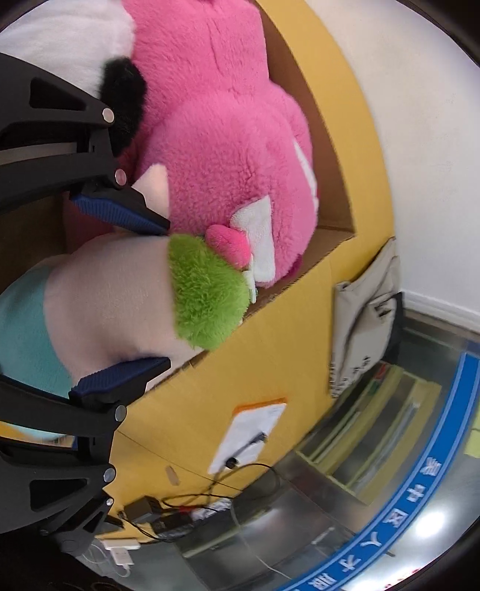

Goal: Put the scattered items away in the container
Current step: 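Carry the pig with both grippers and lower it into the box, then open both grippers and withdraw them toward the clear phone case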

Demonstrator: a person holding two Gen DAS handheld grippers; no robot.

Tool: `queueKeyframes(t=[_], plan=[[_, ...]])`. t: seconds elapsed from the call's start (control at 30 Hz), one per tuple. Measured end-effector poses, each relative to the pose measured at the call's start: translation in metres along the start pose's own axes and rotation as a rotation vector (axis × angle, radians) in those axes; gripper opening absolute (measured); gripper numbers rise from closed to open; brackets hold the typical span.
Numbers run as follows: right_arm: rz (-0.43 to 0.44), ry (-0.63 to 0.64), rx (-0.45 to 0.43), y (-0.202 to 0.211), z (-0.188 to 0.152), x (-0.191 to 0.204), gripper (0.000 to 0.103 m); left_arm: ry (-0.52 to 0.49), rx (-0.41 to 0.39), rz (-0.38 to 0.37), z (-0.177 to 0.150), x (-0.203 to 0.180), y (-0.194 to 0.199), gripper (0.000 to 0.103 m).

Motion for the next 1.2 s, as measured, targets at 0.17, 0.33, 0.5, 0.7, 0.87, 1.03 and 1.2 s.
queueKeyframes(t=[0.17, 0.33, 0.5, 0.7, 0.87, 1.03, 1.2], plan=[[-0.035, 0.031, -0.132, 0.044, -0.005, 0.012, 0.081, -0.025, -0.112, 0.079, -0.015, -0.012, 0.063, 0.083], [-0.054, -0.018, -0.187, 0.075, -0.008, 0.022, 0.081, 0.003, -0.249, 0.226, -0.063, -0.01, 0.15, 0.103], [-0.06, 0.013, -0.219, 0.085, -0.018, 0.057, 0.081, 0.074, -0.244, 0.353, -0.132, 0.004, 0.201, 0.103], [-0.084, 0.012, -0.16, 0.08, -0.03, 0.087, 0.081, 0.153, -0.231, 0.361, -0.183, 0.011, 0.218, 0.103], [-0.115, 0.046, -0.168, 0.088, -0.038, 0.103, 0.081, 0.158, -0.248, 0.344, -0.198, 0.007, 0.227, 0.103], [-0.145, 0.069, -0.183, 0.095, -0.04, 0.108, 0.081, 0.159, -0.263, 0.323, -0.199, 0.003, 0.229, 0.103], [-0.165, 0.069, -0.175, 0.093, -0.04, 0.106, 0.081, 0.175, -0.271, 0.312, -0.2, 0.003, 0.229, 0.103]])
Point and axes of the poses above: each gripper's, at about its wrist camera, not at the fingertips, and y roughly against the way its jaws point, x to its left, z to its top, the point moved 1 cm from there along -y, roughly the way its jaws point, and after that the axes turned 9 degrees about -y, right-handed, at the moved point
